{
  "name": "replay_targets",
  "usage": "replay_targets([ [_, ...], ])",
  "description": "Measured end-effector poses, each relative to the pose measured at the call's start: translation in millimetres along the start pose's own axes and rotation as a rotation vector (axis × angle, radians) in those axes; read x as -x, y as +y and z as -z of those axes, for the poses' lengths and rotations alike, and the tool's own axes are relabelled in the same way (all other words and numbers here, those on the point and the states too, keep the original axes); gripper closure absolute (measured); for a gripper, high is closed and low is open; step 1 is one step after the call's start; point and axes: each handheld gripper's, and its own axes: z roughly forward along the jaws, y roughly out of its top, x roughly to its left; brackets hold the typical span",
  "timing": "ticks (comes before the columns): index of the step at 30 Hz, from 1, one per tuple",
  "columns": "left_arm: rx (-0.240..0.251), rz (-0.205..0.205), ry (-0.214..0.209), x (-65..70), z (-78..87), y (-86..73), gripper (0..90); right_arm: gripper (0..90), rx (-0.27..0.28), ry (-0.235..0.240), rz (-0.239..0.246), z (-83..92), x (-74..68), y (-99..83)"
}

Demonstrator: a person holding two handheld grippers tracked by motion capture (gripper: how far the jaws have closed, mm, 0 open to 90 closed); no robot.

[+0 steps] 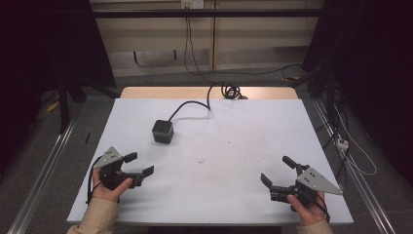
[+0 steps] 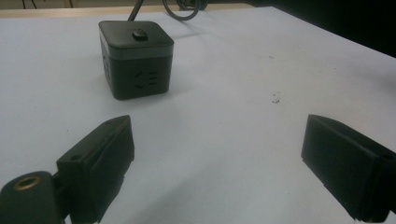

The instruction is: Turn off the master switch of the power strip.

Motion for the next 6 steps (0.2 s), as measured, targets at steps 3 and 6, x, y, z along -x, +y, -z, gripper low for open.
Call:
replay_targets([
  [3, 0.001, 0.003, -0.002, 0.4, -0.6, -0.8, 9.0, 4.5, -0.004, 0.0, 0.003, -0.1, -0.1, 0.0],
  [6, -0.007, -0.004, 0.003, 0.2, -1.5, -1.8, 9.0, 4.5, -0.003, -0.003, 0.004, 0.0, 0.7, 0.0],
])
